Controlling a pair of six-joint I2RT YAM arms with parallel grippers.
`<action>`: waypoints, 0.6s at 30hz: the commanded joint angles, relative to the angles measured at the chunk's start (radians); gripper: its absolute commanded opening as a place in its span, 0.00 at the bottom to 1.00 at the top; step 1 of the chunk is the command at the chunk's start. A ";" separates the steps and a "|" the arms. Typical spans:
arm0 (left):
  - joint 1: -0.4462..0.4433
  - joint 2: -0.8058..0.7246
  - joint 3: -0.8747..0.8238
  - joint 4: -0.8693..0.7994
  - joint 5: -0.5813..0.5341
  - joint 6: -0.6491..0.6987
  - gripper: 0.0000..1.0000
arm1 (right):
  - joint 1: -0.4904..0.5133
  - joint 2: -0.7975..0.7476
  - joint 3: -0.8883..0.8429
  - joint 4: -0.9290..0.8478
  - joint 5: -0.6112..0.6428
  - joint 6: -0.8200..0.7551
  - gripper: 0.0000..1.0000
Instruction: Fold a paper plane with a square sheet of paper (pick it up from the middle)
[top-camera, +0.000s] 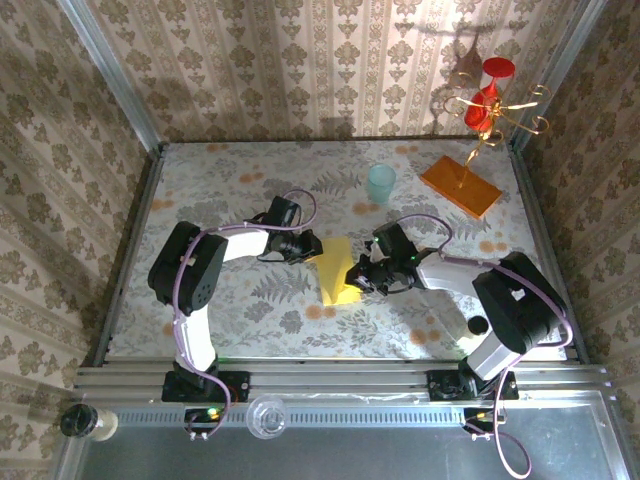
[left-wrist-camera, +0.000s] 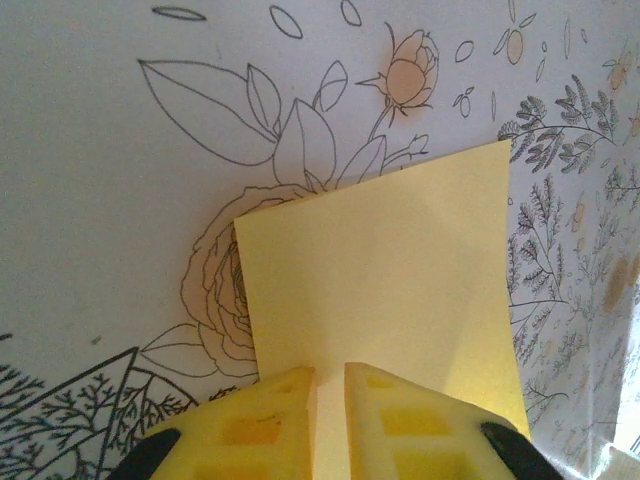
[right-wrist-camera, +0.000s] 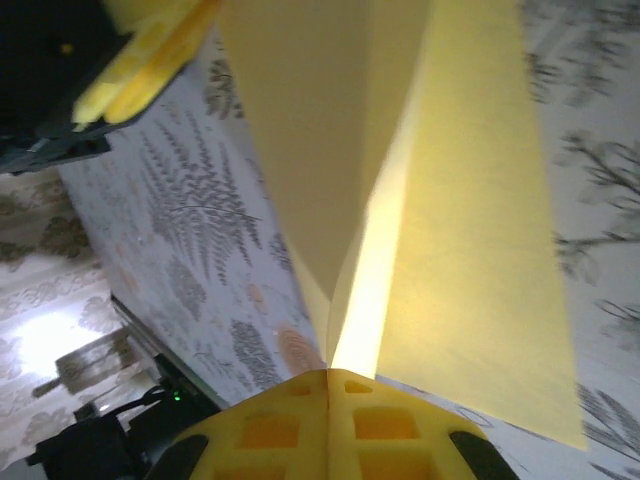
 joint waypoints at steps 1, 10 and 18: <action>-0.006 0.025 0.018 -0.028 -0.009 0.025 0.17 | 0.013 0.056 0.054 0.058 -0.063 -0.020 0.05; -0.012 0.027 0.012 -0.028 -0.009 0.023 0.17 | 0.036 0.156 0.122 0.098 -0.018 0.007 0.05; -0.017 0.025 0.012 -0.036 -0.015 0.018 0.17 | 0.041 0.185 0.137 0.102 0.037 0.029 0.06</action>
